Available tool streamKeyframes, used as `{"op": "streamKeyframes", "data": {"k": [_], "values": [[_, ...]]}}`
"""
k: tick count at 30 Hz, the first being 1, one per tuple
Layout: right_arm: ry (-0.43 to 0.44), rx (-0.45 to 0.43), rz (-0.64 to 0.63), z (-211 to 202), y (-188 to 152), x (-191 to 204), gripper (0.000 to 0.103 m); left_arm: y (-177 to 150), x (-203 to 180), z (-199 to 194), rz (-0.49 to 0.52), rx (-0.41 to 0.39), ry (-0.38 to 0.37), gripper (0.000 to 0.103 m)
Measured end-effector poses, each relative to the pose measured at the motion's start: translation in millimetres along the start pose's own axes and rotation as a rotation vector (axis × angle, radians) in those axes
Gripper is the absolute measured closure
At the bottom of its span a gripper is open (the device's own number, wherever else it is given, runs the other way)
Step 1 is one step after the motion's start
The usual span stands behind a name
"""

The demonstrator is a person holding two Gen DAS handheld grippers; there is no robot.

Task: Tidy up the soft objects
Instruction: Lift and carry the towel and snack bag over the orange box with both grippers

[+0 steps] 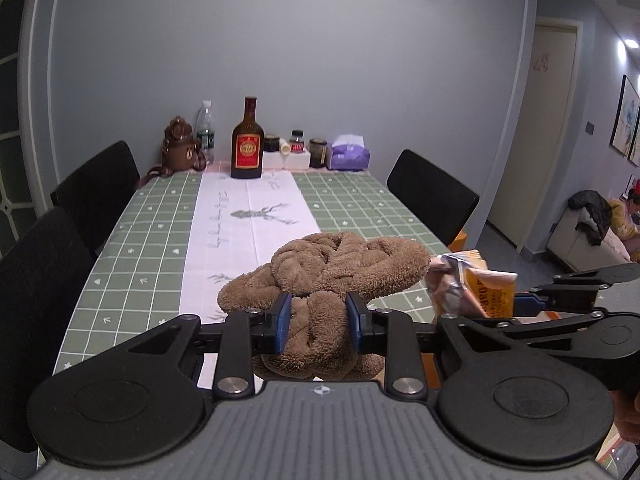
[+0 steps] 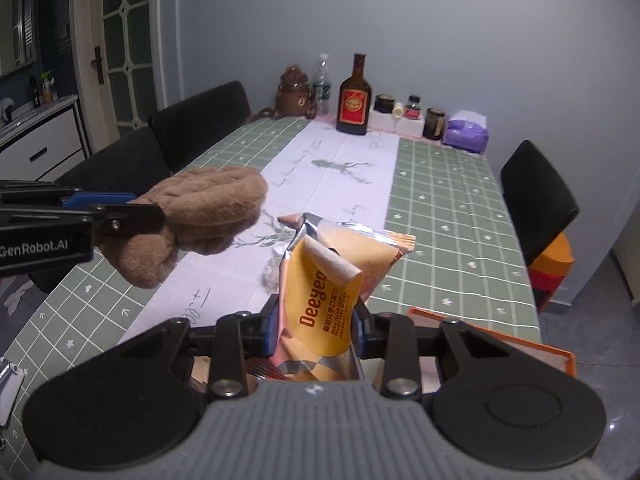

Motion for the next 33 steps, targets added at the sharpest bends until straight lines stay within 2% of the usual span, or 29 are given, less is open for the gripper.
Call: {"op": "streamKeyframes", "data": {"k": [4, 8, 16, 24, 29, 33], "values": [[-0.033, -0.018, 0.016, -30, -13, -13, 0.069, 1, -21, -16, 0.016, -0.021, -0.045, 0.071], [-0.070, -0.017, 0.035, -54, -30, -31, 0.069, -3, -55, -25, 0.058, -0.016, -0.126, 0.070], [-0.131, 0.029, 0.081, -80, -77, -72, 0.069, -31, -135, -22, 0.210, 0.023, -0.230, 0.070], [-0.125, 0.123, 0.156, -66, -121, -115, 0.069, -63, -185, -2, 0.343, 0.066, -0.218, 0.071], [-0.128, 0.183, 0.141, -45, -137, -129, 0.069, -78, -201, 14, 0.393, 0.107, -0.207, 0.070], [-0.106, 0.224, 0.142, -32, -148, -138, 0.069, -83, -210, 16, 0.416, 0.105, -0.208, 0.070]]}}
Point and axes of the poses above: each gripper's, at about its wrist camera, not at the fingertips, and z roughly the way its jaws point, x to its left, y to its top, the point moved 4 cm from there along z, roughly the way its jaws point, and after that the axes turned 15 degrees about y, right-handed, at the moved point
